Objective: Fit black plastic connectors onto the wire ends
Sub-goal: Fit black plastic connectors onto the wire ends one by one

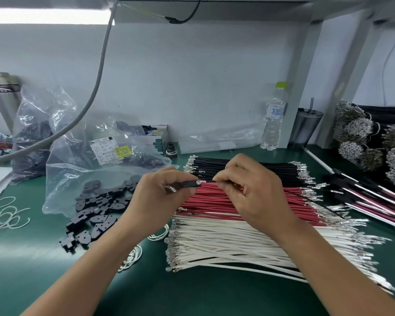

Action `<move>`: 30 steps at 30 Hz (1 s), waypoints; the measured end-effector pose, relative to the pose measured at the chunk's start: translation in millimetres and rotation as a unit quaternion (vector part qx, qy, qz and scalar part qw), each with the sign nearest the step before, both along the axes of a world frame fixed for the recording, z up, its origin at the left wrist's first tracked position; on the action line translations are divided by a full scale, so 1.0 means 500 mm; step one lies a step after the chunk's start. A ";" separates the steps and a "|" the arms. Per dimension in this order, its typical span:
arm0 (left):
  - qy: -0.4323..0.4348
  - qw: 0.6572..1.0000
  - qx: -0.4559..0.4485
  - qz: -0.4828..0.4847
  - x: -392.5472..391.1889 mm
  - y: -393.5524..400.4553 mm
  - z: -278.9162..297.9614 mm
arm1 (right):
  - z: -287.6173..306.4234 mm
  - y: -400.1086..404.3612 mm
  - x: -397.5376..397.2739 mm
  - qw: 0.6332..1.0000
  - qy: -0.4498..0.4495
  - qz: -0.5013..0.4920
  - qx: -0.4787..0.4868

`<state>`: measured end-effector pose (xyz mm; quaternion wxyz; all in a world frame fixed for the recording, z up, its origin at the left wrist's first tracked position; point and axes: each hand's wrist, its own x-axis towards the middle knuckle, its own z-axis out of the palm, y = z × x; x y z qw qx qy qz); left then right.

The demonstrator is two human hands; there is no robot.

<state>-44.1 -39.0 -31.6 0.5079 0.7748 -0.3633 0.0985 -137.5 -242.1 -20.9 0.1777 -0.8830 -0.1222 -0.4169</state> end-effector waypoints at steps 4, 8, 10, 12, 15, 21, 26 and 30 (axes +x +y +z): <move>0.018 1.000 -0.010 -0.007 -0.002 -0.002 0.002 | 0.002 0.000 -0.002 1.000 0.012 0.007 0.003; 0.016 1.000 -0.001 -0.023 -0.005 0.002 0.002 | 0.004 0.001 -0.002 0.997 0.063 0.019 0.041; 0.005 1.000 0.012 -0.024 -0.006 0.002 0.001 | 0.007 0.000 -0.001 0.995 0.089 0.009 0.038; -0.018 0.999 0.031 -0.015 -0.007 0.000 0.000 | 0.011 0.002 -0.002 0.995 0.098 -0.007 0.010; -0.056 0.996 0.073 0.007 -0.007 -0.001 -0.002 | 0.012 0.008 -0.003 0.994 0.107 -0.006 -0.003; -0.016 0.997 0.074 -0.029 -0.007 -0.003 -0.003 | -0.002 0.017 0.006 0.986 0.156 0.034 0.049; 0.051 0.999 0.019 0.001 -0.012 -0.007 0.004 | -0.002 0.007 0.010 0.986 0.140 0.014 0.085; 0.029 0.999 0.043 -0.006 -0.015 -0.007 0.005 | -0.005 0.022 0.010 0.993 0.118 0.010 0.019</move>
